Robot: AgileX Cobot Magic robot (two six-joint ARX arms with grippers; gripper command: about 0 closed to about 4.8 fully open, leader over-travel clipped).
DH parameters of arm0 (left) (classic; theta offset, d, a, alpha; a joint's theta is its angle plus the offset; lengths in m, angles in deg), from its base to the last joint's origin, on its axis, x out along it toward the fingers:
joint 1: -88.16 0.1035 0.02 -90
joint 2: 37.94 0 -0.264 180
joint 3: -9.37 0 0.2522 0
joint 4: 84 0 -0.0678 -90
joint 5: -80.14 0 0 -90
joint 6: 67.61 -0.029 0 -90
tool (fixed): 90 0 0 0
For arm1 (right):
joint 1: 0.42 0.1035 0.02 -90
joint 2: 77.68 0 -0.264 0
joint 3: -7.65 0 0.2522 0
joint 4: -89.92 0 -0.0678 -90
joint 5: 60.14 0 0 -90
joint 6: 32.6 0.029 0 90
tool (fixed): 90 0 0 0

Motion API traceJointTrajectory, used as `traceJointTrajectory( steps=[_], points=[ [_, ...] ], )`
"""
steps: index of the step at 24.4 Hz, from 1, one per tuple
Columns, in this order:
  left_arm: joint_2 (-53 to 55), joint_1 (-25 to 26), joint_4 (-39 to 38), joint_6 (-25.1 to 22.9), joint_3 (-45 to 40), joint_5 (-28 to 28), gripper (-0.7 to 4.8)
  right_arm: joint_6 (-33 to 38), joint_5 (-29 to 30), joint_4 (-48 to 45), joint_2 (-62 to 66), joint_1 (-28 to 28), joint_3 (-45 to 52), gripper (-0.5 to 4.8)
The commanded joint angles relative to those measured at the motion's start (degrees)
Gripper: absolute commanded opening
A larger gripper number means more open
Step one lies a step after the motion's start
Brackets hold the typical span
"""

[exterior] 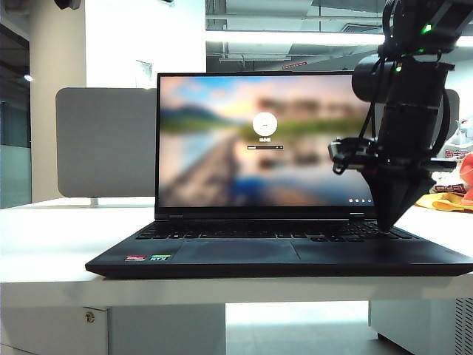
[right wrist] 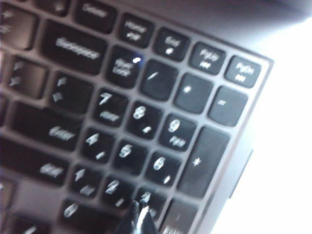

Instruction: Open the lid of the laptop and use the keypad to enter the password "123".

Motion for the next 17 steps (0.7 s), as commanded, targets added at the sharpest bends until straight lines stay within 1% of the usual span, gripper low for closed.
traceJointTrajectory(
  steps=[1, 2, 3, 4, 6, 7, 8, 11, 12, 15, 17],
  points=[
    [-0.2, 0.0, 2.9, -0.5, 0.2, 0.2, -0.06, -0.2, 0.3, -5.6, -7.8, 0.2, -0.4, -0.06],
    [-0.5, 0.0, 4.4, -1.6, 0.2, -0.5, -0.06, -0.2, 0.3, -7.8, -12.5, 0.2, -0.4, -0.06],
    [-0.9, 0.0, 4.9, -1.6, 0.2, -1.8, -0.06, -0.2, 0.4, -8.5, -15.0, 0.2, -0.4, -0.06],
    [-2.1, 0.0, 5.4, -2.0, 0.2, -5.8, -0.06, 0.0, 0.4, -9.0, -18.6, 0.2, -0.2, -0.06],
    [-5.3, 0.0, 5.9, -4.3, 0.2, -12.3, -0.06, 0.7, 0.4, -10.5, -24.9, 0.2, 2.1, -0.06],
    [-8.0, 0.0, 6.4, -4.6, 0.0, -17.6, -0.06, 1.7, 0.4, -11.9, -29.3, 0.2, 5.3, -0.06],
    [-10.9, 0.0, 7.8, -4.6, -0.5, -21.3, -0.06, 2.5, 0.4, -13.3, -33.0, 0.2, 8.6, -0.06],
    [-17.8, 0.0, 11.3, -4.0, -3.1, -26.5, -0.06, 3.5, 0.3, -15.8, -41.5, 0.2, 17.2, -0.06],
    [-21.2, 0.0, 12.6, -3.6, -5.1, -28.2, -0.06, 4.1, 0.3, -16.2, -45.2, 0.2, 20.7, -0.06],
    [-28.9, 0.0, 15.6, -1.3, -11.6, -33.4, -0.06, 6.1, -0.3, -16.5, -53.0, 0.2, 26.4, -0.06],
    [-36.3, 0.0, 15.9, 0.5, -18.6, -37.4, -0.06, 7.5, -0.2, -15.3, -58.7, 0.3, 29.3, -0.06]
  ],
)
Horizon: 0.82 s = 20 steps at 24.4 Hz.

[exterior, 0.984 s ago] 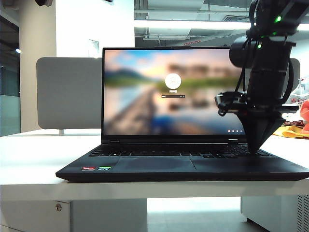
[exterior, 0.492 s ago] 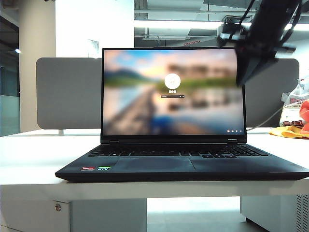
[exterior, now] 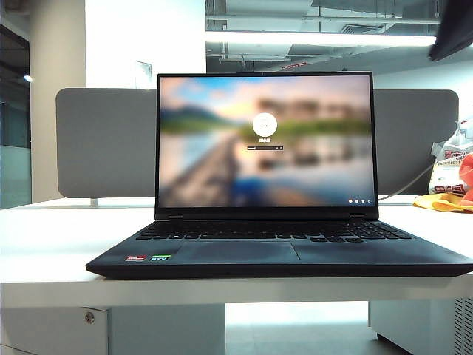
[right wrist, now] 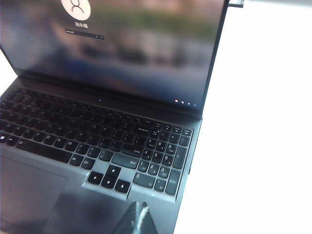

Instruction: Open the lid of the laptop and use the keypad to enter the password "123".

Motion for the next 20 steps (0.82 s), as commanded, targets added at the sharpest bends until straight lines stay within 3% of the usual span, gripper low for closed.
traceJointTrajectory(
  steps=[1, 3, 7, 20],
  points=[
    [-7.7, 0.0, 0.8, 2.9, -7.3, -4.7, -0.06, 2.0, 0.2, 0.8, -6.0, 0.1, 2.4, -0.06],
    [-14.8, 0.0, 0.8, 5.9, -13.1, -6.5, -0.06, 2.0, 0.3, 3.2, -10.1, 0.1, 4.1, -0.06],
    [-27.1, 0.0, 2.1, 6.5, -21.7, -12.3, -0.06, 1.9, 0.3, 3.7, -16.6, 0.1, 8.0, -0.05],
    [-31.3, 0.0, 1.0, 6.5, -22.5, -12.2, -0.05, 1.9, 0.3, 5.0, -18.2, 0.1, 8.2, -0.05]
  ],
)
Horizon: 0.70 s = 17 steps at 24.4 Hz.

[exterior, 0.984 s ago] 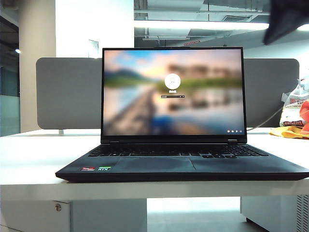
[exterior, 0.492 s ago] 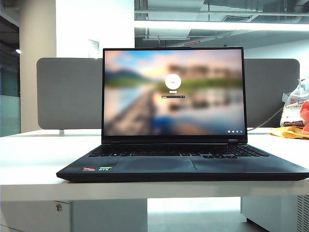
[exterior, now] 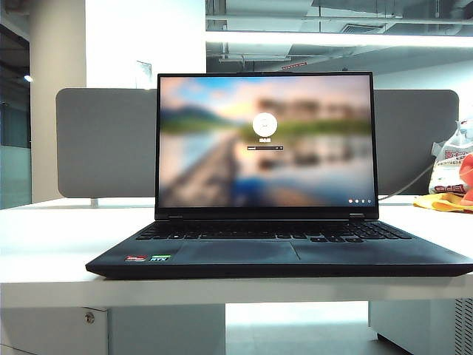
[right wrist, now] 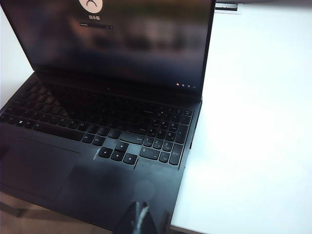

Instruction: Open the lid of the laptop and use the keypad to enter the password "123".

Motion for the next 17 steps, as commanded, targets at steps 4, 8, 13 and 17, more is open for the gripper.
traceJointTrajectory(
  steps=[4, 8, 13, 17],
  points=[
    [0.1, 0.0, 0.3, 0.1, 0.1, 0.2, -0.05, 0.2, 0.1, -0.6, -0.1, 0.0, -0.2, -0.05],
    [0.1, 0.0, 0.3, 0.1, 0.1, 0.2, -0.05, 0.3, 0.1, -1.1, -0.1, 0.0, -0.2, -0.05],
    [-0.5, 0.6, 0.3, 0.1, -0.4, 0.3, -0.05, 0.3, 0.1, 1.3, -0.1, 0.0, -0.2, -0.05],
    [-1.8, 5.8, 0.5, 0.1, -2.3, 0.4, -0.05, 0.3, 0.0, 5.0, -0.1, 0.0, -0.2, -0.05]
  ],
)
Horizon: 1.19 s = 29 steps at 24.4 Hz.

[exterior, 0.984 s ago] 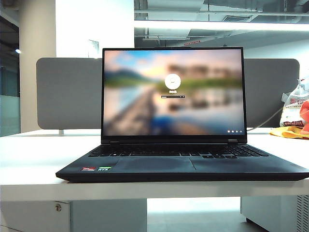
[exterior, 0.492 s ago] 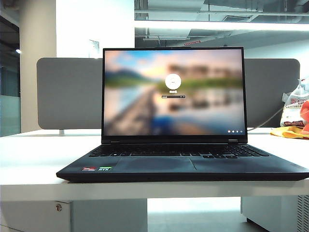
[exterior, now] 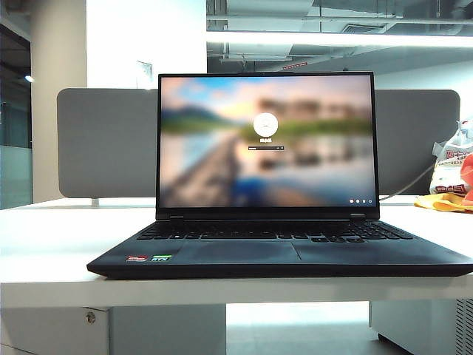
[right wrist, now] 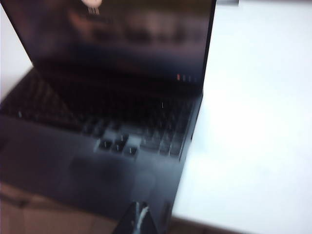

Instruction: Open the lid of the laptop and use the keypad to enter the password "123".

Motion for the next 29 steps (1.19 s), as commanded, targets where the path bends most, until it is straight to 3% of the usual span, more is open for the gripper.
traceJointTrajectory(
  steps=[1, 5, 9, 20, 29],
  points=[
    [-1.8, 8.3, 0.7, 0.1, -3.5, 0.0, -0.05, 0.2, 0.1, 3.6, -0.1, 0.0, -0.2, -0.05],
    [-6.5, 21.7, 3.1, 0.1, -12.7, -0.1, -0.05, 0.3, 0.1, 3.7, -0.1, 0.0, -0.2, -0.05],
    [-9.0, 27.6, 5.4, 0.1, -18.9, -0.2, -0.05, 0.3, 0.1, 3.8, -0.1, 0.0, -0.2, -0.05],
    [-9.0, 27.6, 5.0, 0.1, -33.0, -0.2, -0.05, 0.4, 0.2, 6.7, -0.2, 0.0, 0.5, -0.05],
    [-9.0, 27.6, 6.4, 0.1, -33.5, -0.2, -0.05, 0.4, 0.1, 6.8, -0.2, 0.0, 0.5, -0.05]
  ],
)
